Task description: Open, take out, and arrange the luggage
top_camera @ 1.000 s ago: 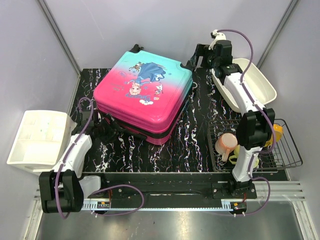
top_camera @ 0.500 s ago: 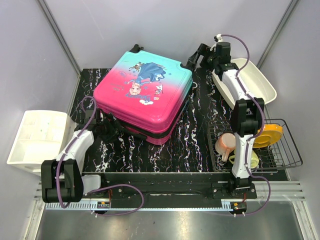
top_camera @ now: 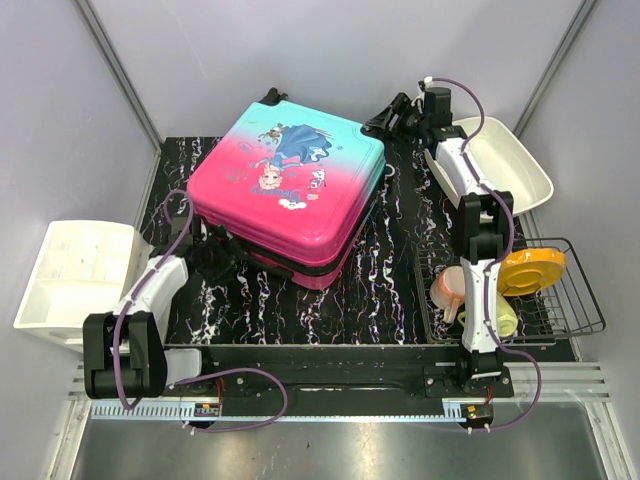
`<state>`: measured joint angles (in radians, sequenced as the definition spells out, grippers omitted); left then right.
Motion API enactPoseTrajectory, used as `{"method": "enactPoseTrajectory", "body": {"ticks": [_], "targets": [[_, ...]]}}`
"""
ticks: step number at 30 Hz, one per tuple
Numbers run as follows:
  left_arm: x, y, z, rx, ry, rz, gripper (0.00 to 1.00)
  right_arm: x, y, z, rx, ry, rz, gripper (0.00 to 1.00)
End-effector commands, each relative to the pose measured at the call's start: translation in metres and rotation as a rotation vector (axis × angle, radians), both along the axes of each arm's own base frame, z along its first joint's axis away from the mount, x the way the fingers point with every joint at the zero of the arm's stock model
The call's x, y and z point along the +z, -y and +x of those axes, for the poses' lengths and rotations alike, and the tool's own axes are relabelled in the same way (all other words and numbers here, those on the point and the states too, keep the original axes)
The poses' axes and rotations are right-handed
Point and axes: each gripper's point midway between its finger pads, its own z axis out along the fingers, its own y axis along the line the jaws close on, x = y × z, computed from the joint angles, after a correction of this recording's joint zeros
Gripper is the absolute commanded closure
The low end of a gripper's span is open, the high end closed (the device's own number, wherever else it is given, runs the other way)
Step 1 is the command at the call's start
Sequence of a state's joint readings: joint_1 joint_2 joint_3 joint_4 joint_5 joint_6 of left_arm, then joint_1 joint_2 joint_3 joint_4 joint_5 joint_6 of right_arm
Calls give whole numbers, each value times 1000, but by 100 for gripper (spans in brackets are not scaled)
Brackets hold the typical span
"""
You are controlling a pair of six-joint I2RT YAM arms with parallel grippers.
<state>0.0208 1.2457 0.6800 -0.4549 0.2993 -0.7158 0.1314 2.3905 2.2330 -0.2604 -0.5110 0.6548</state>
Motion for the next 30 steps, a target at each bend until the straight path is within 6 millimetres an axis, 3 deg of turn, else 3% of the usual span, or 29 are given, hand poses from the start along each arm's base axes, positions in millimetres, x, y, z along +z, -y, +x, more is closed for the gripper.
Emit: {"method": "enactPoseTrajectory", "body": {"ticks": [1,3,4,6,7,9,11,12,13,14,15,17,18,20,21,22,23,24,26,27,30], "targets": [[23,1,39,-29,136,27,19,35,-14,-10,53,43,40,40],[22,-2,42,-23,135,37,20,35,-11,-15,53,40,21,52],[24,-3,46,-22,140,35,21,36,-9,-22,50,30,15,64],[25,-4,49,-12,139,25,21,39,-4,-28,44,40,5,76],[28,-3,54,-17,149,17,21,39,-2,-37,40,28,5,87],[30,-6,60,-13,158,20,22,44,4,-44,24,32,17,98],[36,-11,72,0,178,26,24,45,9,-58,11,19,28,100],[38,-15,78,8,185,29,24,30,12,-67,5,-20,24,100],[41,-22,87,25,188,34,25,44,14,-75,-2,2,27,100],[42,-25,92,32,191,34,25,43,15,-80,-11,-10,39,100],[44,-28,97,38,195,38,26,28,18,-89,-27,-59,42,100],[51,-38,113,55,212,41,26,38,20,-103,-57,-77,81,100],[63,-41,125,62,245,44,26,23,22,-113,-69,-122,87,100],[68,-52,141,89,274,50,26,35,22,-124,-98,-117,130,100],[85,-55,155,96,317,53,26,32,25,-131,-113,-123,135,98],[84,-60,164,106,319,61,26,33,26,-132,-121,-115,134,93],[89,-62,170,105,332,62,24,33,27,-132,-124,-106,129,82],[104,-64,181,99,371,69,23,34,28,-131,-125,-98,122,64],[110,-69,189,99,389,79,20,36,29,-129,-125,-85,110,43],[121,-72,195,94,417,84,19,39,29,-128,-125,-77,108,21],[138,-80,197,92,453,92,14,50,28,-131,-94,-43,87,6]]}}
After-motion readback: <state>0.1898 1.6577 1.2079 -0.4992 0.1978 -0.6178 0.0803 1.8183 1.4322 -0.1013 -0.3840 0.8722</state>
